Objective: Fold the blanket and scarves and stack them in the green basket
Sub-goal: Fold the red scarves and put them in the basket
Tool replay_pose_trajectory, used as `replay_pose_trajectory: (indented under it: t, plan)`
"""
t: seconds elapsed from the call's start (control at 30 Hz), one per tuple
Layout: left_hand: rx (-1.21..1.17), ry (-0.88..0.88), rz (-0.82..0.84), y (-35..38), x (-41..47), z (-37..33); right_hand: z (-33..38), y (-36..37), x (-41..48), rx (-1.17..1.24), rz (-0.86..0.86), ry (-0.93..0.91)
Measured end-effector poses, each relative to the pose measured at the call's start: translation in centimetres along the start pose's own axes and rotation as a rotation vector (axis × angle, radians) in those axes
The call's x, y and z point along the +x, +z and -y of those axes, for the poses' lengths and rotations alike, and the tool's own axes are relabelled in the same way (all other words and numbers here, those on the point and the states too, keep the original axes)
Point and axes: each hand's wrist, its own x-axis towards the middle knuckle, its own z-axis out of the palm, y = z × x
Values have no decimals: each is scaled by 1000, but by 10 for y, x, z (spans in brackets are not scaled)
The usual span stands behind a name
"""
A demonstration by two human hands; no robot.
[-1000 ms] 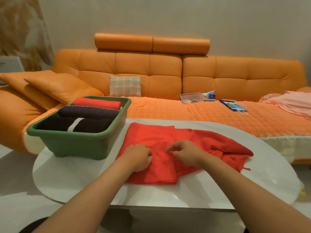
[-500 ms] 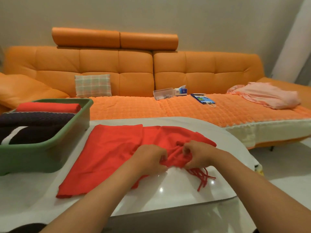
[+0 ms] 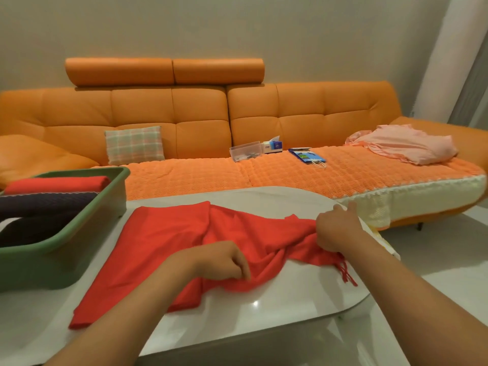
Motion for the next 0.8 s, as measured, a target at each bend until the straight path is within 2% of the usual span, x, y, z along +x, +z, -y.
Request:
replay_pose_trajectory:
  t: [0.07, 0.13, 0.17, 0.2, 0.27, 0.37, 0.5, 0.57, 0.63, 0.7, 0.8]
  plan:
    - [15, -1, -8, 3, 5, -5, 6, -3, 3, 78, -103, -16]
    - [92, 23, -176, 3, 14, -9, 12, -2, 10, 250, -225, -52]
    - [142, 43, -277, 2, 21, -9, 15, -1, 13, 362, -229, -67]
    - [168, 58, -369, 0, 30, -8, 17, 2, 17, 437, -195, -80]
    - [160, 79, -488, -4, 53, -5, 19, 8, 26, 420, -71, -104]
    - [229, 67, -498, -13, 95, -3, 11, 12, 41, 386, 37, -95]
    - [328, 8, -330, -20, 142, -4, 0, 12, 65, 459, -95, -96]
    - [335, -6, -343, -25, 157, -3, -3, 12, 80, 594, -143, -60]
    - [295, 2, -477, -37, 167, -6, -5, 11, 96, 778, -235, 4]
    - [124, 26, -642, -50, 175, -11, -6, 7, 110, 919, -384, 50]
    - [-34, -13, -854, -67, 187, -9, -5, -3, 119, 1054, -519, -39]
